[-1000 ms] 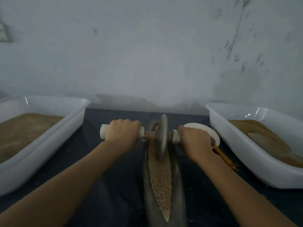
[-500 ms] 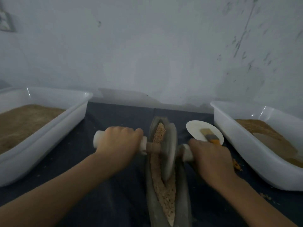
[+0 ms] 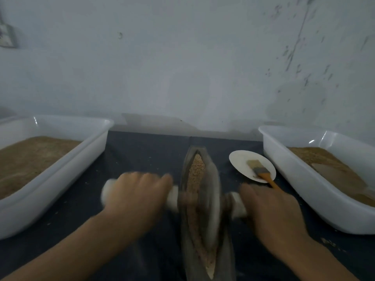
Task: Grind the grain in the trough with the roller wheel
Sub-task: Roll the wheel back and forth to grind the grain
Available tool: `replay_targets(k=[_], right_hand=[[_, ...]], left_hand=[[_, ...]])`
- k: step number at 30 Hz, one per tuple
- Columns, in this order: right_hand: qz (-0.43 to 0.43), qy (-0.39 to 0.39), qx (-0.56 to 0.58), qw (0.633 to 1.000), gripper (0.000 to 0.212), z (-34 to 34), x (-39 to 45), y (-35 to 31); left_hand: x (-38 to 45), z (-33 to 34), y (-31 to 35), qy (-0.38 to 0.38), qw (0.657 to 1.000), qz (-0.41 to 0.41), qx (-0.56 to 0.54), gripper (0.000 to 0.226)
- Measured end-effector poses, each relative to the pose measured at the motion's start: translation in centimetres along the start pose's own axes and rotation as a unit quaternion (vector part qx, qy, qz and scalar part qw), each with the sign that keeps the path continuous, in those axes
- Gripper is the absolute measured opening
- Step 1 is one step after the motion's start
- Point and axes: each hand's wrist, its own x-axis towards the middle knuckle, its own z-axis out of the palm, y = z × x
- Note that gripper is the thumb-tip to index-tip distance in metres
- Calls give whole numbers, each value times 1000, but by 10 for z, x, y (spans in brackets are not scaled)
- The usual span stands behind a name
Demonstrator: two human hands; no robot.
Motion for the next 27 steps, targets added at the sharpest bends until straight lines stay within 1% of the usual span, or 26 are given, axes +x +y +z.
replay_targets(k=[1, 2, 3, 4, 5, 6, 7, 8, 10, 12, 15, 17, 19, 21, 22, 24, 25, 26, 27], right_hand=[[16, -23, 13, 1000, 45, 2, -9, -1], [32, -30, 13, 999, 34, 8, -16, 3], [36, -25, 24, 999, 25, 8, -22, 5], [32, -14, 27, 999, 23, 8, -25, 5], [20, -15, 9, 1000, 28, 8, -24, 4], [7, -10, 1, 1000, 39, 9, -20, 3], [0, 17, 1, 1000, 49, 9, -13, 4], [-11, 41, -13, 999, 52, 9, -2, 4], [-24, 41, -75, 996, 43, 14, 27, 9], [-27, 50, -127, 990, 30, 26, 62, 17], [-17, 61, -142, 988, 20, 33, 102, 20], [-12, 58, -129, 990, 17, 34, 108, 18], [-18, 67, -131, 989, 20, 28, 91, 14], [-33, 85, -118, 989, 32, 20, 58, 7], [-47, 98, -89, 990, 39, 14, 41, 5], [-65, 129, -44, 989, 49, 2, 11, 1], [-65, 133, -34, 988, 52, 0, -1, 2], [-60, 119, -27, 991, 56, -1, -10, 3], [-53, 89, -18, 994, 58, -1, -13, 4]], left_hand=[[-13, -9, -1, 31, 999, 37, -9, 51], [-24, -16, -3, 75, 994, 71, -24, 56], [-30, -18, -6, 100, 991, 88, -27, 58], [-32, -16, -7, 95, 992, 84, -26, 57], [-30, -14, -6, 63, 995, 66, -31, 56], [-23, -10, -4, 30, 998, 45, -31, 53], [-13, -1, -3, 5, 1000, 22, -14, 48], [-1, 11, -4, -1, 1000, -4, -1, 40], [25, 36, -11, -28, 997, -65, -12, 27], [50, 55, -17, -23, 994, -106, -29, 22], [73, 69, -21, -10, 989, -139, -38, 17], [73, 71, -19, -11, 989, -143, -20, 19], [57, 64, -16, -14, 992, -127, -11, 24], [33, 50, -13, -23, 994, -107, -17, 29], [20, 41, -12, -30, 995, -92, -27, 33], [-6, 22, -9, -12, 999, -35, -32, 48], [-15, 11, -6, -5, 1000, -5, -23, 56], [-22, 2, -4, -4, 1000, 17, -18, 63], [-27, -2, -3, 15, 999, 33, -24, 68]])
